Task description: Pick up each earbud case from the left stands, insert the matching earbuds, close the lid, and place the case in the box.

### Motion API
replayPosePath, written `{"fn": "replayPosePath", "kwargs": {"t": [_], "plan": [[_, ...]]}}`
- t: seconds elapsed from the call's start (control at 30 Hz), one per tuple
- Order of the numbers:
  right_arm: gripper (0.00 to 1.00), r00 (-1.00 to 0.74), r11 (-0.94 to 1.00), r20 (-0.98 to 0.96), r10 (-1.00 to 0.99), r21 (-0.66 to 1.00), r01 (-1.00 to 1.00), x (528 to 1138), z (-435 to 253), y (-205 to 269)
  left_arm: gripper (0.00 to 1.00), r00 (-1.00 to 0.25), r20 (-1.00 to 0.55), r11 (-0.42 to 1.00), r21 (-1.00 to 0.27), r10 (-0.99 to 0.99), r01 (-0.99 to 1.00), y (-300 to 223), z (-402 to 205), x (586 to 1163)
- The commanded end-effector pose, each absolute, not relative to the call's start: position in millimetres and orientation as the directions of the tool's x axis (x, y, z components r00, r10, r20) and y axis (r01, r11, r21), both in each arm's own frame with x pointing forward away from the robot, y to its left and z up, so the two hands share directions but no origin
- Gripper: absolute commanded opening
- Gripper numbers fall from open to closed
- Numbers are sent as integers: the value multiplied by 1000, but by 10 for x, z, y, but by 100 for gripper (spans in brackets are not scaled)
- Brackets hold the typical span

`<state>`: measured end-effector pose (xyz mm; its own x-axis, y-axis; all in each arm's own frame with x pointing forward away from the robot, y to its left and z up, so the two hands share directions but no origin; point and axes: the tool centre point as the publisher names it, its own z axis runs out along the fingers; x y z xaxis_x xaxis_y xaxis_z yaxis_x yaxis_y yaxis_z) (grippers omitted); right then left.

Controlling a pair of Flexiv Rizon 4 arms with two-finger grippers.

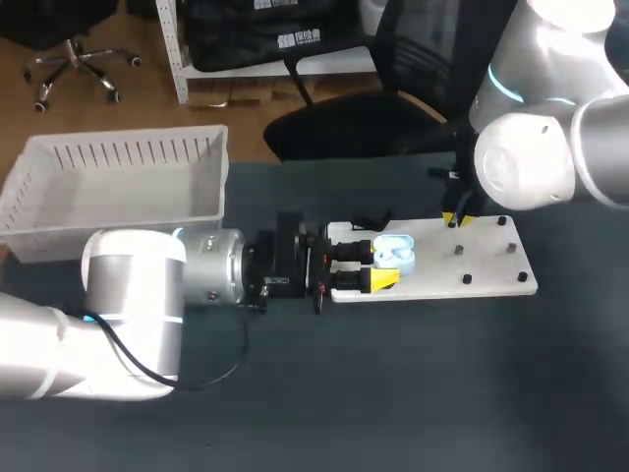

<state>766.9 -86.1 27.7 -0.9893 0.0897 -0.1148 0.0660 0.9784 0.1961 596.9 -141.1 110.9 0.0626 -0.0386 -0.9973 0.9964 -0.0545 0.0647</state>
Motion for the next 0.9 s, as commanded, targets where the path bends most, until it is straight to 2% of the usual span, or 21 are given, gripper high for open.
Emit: {"fn": "replayPosePath", "kwargs": {"t": [0.03,0.53,0.9], "plan": [[0,-989,978,-114,93,196,69,7669,302,-875,0,67,-997,-47,69,-42,997,-1411,1100,5952],[0,-987,978,-142,73,206,43,7420,768,-982,0,67,-997,-47,69,-42,997,-1411,1100,5952],[0,-982,963,-187,-20,260,-69,6832,1820,-1003,0,67,-997,-47,69,-42,997,-1411,1100,5952]]}}
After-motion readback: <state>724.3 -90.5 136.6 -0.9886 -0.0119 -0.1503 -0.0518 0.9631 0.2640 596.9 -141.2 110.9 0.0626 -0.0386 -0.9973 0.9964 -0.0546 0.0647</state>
